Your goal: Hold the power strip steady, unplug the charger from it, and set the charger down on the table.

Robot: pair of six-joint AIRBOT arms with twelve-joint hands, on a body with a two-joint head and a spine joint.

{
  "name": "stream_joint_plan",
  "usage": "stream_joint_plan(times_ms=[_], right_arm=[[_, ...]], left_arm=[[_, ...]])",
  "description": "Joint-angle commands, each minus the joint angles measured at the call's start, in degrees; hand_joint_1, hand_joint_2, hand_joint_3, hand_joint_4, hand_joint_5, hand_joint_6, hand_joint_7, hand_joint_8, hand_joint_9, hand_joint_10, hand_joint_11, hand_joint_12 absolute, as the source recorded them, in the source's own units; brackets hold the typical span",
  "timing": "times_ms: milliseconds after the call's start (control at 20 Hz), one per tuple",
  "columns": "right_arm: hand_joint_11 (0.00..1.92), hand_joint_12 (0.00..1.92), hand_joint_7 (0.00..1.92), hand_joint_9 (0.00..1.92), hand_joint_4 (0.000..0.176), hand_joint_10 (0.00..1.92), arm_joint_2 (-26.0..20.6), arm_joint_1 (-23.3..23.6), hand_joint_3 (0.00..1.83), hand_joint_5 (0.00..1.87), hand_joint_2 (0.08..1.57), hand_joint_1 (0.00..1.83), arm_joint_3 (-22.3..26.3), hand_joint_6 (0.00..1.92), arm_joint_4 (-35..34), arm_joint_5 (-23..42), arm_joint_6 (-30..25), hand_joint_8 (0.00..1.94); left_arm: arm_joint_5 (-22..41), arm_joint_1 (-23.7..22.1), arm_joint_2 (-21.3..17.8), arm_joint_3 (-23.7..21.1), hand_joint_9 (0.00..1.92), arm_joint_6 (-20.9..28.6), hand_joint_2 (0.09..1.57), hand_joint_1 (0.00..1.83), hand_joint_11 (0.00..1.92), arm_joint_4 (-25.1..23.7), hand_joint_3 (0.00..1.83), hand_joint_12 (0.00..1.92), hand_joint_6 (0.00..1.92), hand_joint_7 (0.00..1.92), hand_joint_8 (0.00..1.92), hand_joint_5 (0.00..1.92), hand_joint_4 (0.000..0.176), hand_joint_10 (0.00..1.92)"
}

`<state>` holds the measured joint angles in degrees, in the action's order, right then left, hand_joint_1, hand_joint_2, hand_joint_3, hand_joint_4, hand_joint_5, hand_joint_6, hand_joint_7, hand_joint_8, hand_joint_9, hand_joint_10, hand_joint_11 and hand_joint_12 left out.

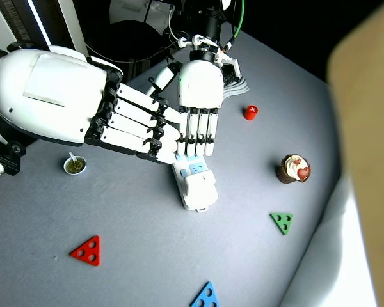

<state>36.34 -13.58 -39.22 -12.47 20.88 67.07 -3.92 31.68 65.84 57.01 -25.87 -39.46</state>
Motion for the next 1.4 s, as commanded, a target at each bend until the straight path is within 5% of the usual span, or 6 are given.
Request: stream_joint_plan(times_ms=[0,500,850,1100,1200,1350], right_arm=[[0.17,0.2,0.25,0.24,0.0,0.01,-0.38,0.29,0.0,0.18,1.06,0.12,-0.43,0.0,-0.02,7.39,0.2,0.01],[0.19,0.22,0.28,0.27,0.0,0.01,2.02,-0.7,0.0,0.22,1.05,0.13,-6.24,0.01,-0.05,3.27,-5.32,0.01],[0.19,0.21,0.29,0.28,0.0,0.0,3.08,-1.52,0.0,0.23,1.07,0.17,-6.83,0.01,3.24,1.16,-4.37,0.0],[0.2,0.2,0.27,0.27,0.0,0.0,3.83,-1.99,0.0,0.22,1.07,0.2,-10.06,0.0,6.77,1.44,-11.71,0.0],[0.19,0.2,0.27,0.26,0.0,0.0,3.8,-2.66,0.0,0.22,1.07,0.21,-9.99,0.0,8.46,4.71,-11.34,0.0],[0.2,0.21,0.28,0.28,0.0,0.01,3.47,-3.42,0.0,0.22,1.07,0.27,-7.96,0.0,2.94,8.97,-1.41,0.0]], left_arm=[[2.42,0.3,0.76,0.0,0.04,-0.16,0.97,0.0,0.02,-0.22,0.0,0.01,0.0,0.05,0.0,0.04,0.0,0.0],[2.59,1.13,-0.06,-0.73,0.06,-0.17,0.97,0.0,0.04,-0.51,0.0,0.02,0.0,0.08,0.01,0.05,0.0,0.01],[2.35,1.34,-0.74,-1.25,0.03,-0.17,0.98,0.0,0.01,-0.53,0.0,0.01,0.0,0.05,0.0,0.03,0.0,0.0],[2.24,1.38,-1.16,-1.44,0.04,-0.18,0.97,0.0,0.02,-0.56,0.0,0.01,0.0,0.05,0.0,0.03,0.0,0.0],[2.25,1.38,-1.33,-1.44,0.03,-0.2,0.97,0.0,0.02,-0.6,0.0,0.01,0.0,0.05,0.0,0.03,0.0,0.0],[2.19,1.41,-1.54,-1.36,0.05,-0.2,0.97,0.0,0.03,-0.83,0.0,0.02,0.0,0.06,0.0,0.04,0.0,0.01]])
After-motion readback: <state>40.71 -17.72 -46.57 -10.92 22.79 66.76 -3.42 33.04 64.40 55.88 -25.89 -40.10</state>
